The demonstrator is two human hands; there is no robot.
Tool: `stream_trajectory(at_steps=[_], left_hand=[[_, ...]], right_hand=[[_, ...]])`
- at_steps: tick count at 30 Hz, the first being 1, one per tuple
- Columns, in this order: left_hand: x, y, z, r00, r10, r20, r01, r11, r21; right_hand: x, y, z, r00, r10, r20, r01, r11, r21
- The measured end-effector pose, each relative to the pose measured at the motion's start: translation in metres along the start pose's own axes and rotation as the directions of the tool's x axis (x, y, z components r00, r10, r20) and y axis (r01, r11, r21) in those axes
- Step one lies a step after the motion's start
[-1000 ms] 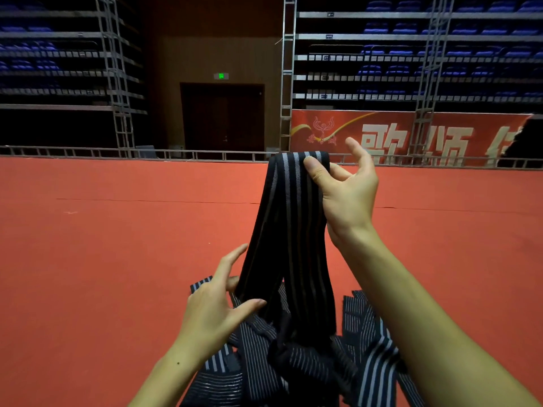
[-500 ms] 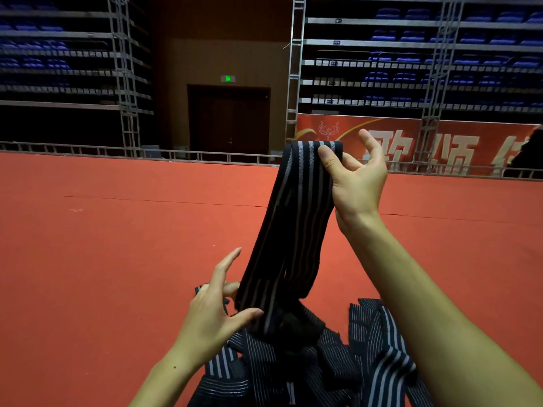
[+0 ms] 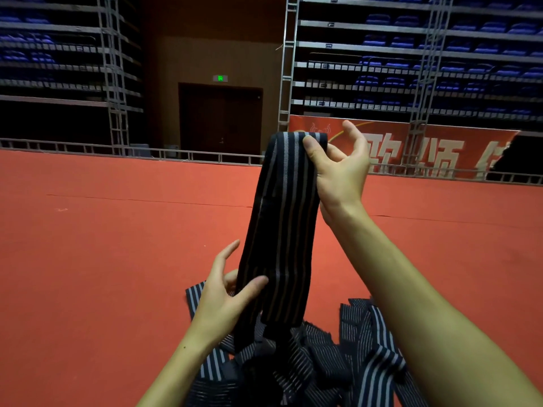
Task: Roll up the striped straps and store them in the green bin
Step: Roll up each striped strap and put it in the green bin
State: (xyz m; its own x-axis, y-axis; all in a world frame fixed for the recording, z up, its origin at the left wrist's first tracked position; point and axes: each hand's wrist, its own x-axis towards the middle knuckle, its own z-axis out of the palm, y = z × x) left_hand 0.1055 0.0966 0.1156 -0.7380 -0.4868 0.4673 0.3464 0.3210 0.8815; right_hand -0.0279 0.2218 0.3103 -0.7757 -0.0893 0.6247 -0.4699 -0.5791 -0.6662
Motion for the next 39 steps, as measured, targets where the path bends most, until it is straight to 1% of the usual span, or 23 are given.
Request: stream_trajectory(at_steps=[2, 4, 7, 10, 12, 14, 17, 21, 23, 25, 27, 28, 31, 33, 36, 39], left_hand=[[0.005, 0.014, 0.007, 0.999, 0.035, 0.029, -0.034, 0.998, -0.046], [0.009, 0.027, 0.017, 0.996, 0.085, 0.032, -0.084, 0.996, -0.022], [0.015, 0.038, 0.03, 0.989, 0.146, -0.005, -0.146, 0.986, 0.078], [0.019, 0.044, 0.039, 0.982, 0.177, -0.072, -0.165, 0.974, 0.152], [0.018, 0.048, 0.043, 0.969, 0.209, -0.135, -0.191, 0.972, 0.139], [0.015, 0.049, 0.046, 0.957, 0.246, -0.151, -0.234, 0.967, 0.097], [0.008, 0.057, 0.046, 0.964, 0.25, -0.085, -0.246, 0.968, 0.058], [0.004, 0.064, 0.04, 0.959, 0.282, 0.038, -0.284, 0.958, 0.041], [0.006, 0.064, 0.035, 0.94, 0.332, 0.081, -0.338, 0.938, 0.081], [0.006, 0.065, 0.032, 0.903, 0.411, 0.125, -0.428, 0.885, 0.185], [0.006, 0.067, 0.031, 0.879, 0.461, 0.124, -0.477, 0.844, 0.246], [0.007, 0.068, 0.03, 0.882, 0.459, 0.108, -0.471, 0.848, 0.242], [0.014, 0.071, 0.025, 0.92, 0.384, 0.079, -0.391, 0.913, 0.117], [0.018, 0.073, 0.02, 0.942, 0.327, 0.078, -0.331, 0.943, 0.034], [0.024, 0.073, 0.019, 0.95, 0.305, 0.067, -0.308, 0.951, 0.036], [0.036, 0.069, 0.018, 0.957, 0.288, -0.023, -0.285, 0.954, 0.092]], right_hand=[[-0.002, -0.002, -0.001, 1.0, -0.006, 0.006, 0.006, 1.0, -0.007], [-0.003, -0.002, -0.003, 1.0, -0.006, -0.007, 0.006, 1.0, -0.006], [-0.003, 0.0, -0.004, 0.999, 0.004, -0.041, -0.003, 1.0, 0.015], [-0.006, 0.003, -0.005, 0.999, 0.008, -0.043, -0.007, 1.0, 0.027], [-0.007, 0.005, -0.007, 0.999, 0.0, -0.032, 0.001, 1.0, 0.009], [-0.006, 0.006, -0.011, 1.0, -0.017, -0.015, 0.017, 1.0, -0.016], [-0.002, 0.008, -0.019, 0.999, -0.048, 0.002, 0.048, 0.998, -0.03], [-0.002, 0.013, -0.029, 0.996, -0.081, 0.028, 0.084, 0.99, -0.112], [-0.003, 0.019, -0.035, 0.994, -0.083, 0.068, 0.093, 0.983, -0.159], [-0.007, 0.021, -0.04, 0.989, -0.077, 0.127, 0.102, 0.973, -0.207], [-0.015, 0.019, -0.046, 0.977, -0.032, 0.213, 0.078, 0.974, -0.212], [-0.022, 0.016, -0.05, 0.964, -0.002, 0.265, 0.059, 0.977, -0.207], [-0.054, 0.008, -0.068, 0.903, 0.112, 0.414, -0.019, 0.974, -0.224], [-0.074, 0.013, -0.08, 0.847, 0.226, 0.482, -0.111, 0.961, -0.255], [-0.091, 0.027, -0.094, 0.784, 0.387, 0.486, -0.265, 0.916, -0.302], [-0.106, 0.043, -0.101, 0.765, 0.457, 0.454, -0.329, 0.883, -0.334]])
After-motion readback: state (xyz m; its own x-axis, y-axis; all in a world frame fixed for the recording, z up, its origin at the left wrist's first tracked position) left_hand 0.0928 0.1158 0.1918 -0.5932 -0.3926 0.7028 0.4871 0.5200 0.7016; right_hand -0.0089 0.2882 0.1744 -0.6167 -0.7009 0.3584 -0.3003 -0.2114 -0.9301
